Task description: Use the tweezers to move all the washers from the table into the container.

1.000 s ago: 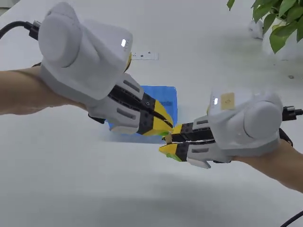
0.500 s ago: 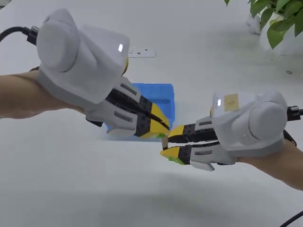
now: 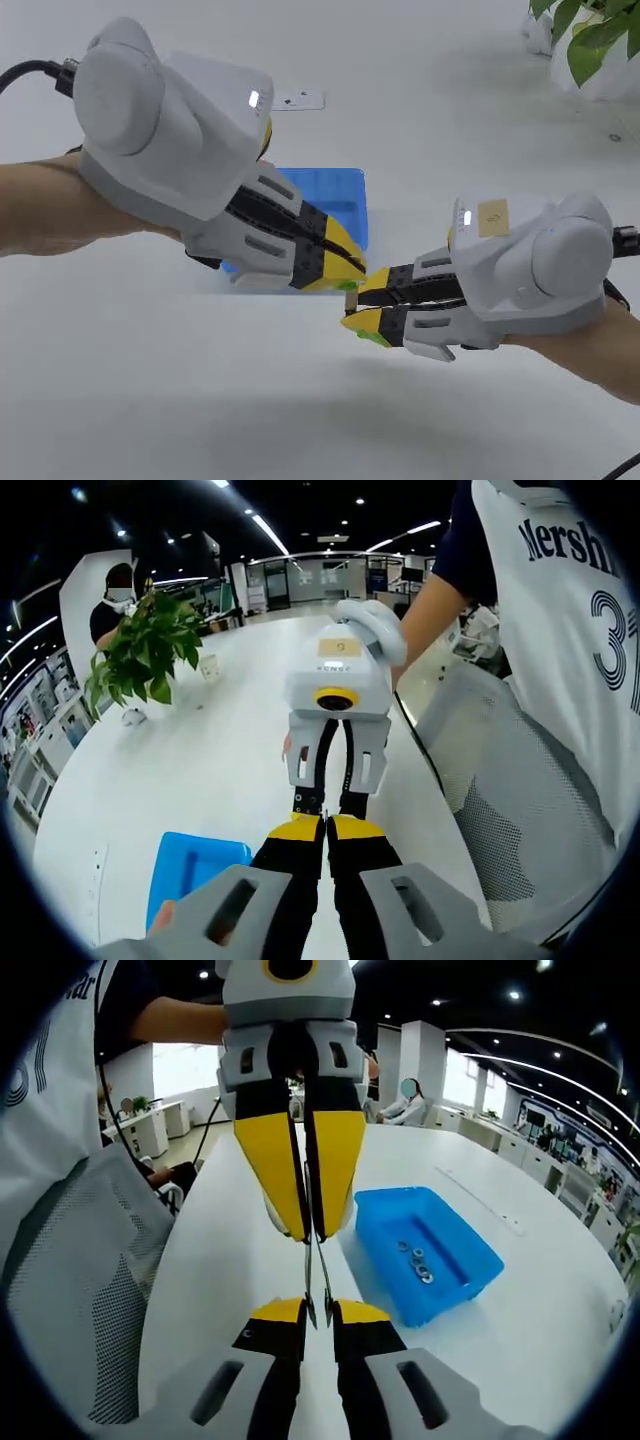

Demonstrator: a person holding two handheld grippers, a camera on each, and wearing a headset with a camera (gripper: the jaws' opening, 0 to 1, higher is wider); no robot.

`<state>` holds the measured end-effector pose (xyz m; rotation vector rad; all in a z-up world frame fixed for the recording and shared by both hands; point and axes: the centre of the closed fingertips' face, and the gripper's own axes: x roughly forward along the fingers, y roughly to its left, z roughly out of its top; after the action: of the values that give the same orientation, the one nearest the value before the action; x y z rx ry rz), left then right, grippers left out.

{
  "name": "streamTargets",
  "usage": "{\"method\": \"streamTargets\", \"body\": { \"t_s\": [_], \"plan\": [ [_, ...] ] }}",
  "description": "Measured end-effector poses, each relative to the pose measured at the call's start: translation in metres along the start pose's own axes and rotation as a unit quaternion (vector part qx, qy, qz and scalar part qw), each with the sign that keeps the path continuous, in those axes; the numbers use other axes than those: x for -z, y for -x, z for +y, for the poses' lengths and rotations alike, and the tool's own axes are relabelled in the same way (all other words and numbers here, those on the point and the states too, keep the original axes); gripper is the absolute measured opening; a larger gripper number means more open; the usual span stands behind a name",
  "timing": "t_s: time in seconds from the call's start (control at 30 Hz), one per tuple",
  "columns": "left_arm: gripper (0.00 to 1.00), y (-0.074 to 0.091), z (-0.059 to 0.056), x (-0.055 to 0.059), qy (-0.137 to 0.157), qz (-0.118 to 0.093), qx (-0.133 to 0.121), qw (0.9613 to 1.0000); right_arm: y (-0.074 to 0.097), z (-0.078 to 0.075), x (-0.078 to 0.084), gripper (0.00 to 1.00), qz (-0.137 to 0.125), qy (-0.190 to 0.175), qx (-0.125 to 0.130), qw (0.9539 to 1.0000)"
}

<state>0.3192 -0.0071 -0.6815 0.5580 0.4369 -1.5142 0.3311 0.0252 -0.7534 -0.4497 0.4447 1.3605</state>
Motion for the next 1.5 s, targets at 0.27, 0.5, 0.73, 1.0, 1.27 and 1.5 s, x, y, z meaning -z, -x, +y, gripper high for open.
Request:
{"method": "streamTargets", "body": {
  "t_s": [0.27,0.5,0.73,1.0,1.27,1.5],
  "plan": [
    [0.06,-0.003,0.004,0.003,0.003,-0.004,0.001,1.0,0.003,-0.005,0.005,0.1,0.002,0.001,0.013,0.9999],
    [0.06,-0.009,0.008,0.005,0.0,0.002,-0.002,1.0,0.002,-0.013,0.013,0.1,0.01,0.003,0.027,0.9996],
    [0.06,-0.011,0.013,0.013,0.004,0.01,-0.002,0.9999,-0.007,-0.017,0.016,0.11,0.014,0.0,0.027,0.9995],
    [0.06,-0.012,0.016,0.02,0.011,0.014,-0.002,0.9998,-0.011,-0.018,0.02,0.11,0.014,-0.008,0.024,0.9996],
    [0.06,-0.016,0.018,0.025,0.015,0.018,0.001,0.9997,-0.015,-0.018,0.024,0.12,0.012,-0.018,0.018,0.9996],
    [0.06,-0.018,0.018,0.03,0.02,0.02,0.004,0.9996,-0.018,-0.019,0.028,0.12,0.017,-0.018,0.018,0.9995]
  ]
}}
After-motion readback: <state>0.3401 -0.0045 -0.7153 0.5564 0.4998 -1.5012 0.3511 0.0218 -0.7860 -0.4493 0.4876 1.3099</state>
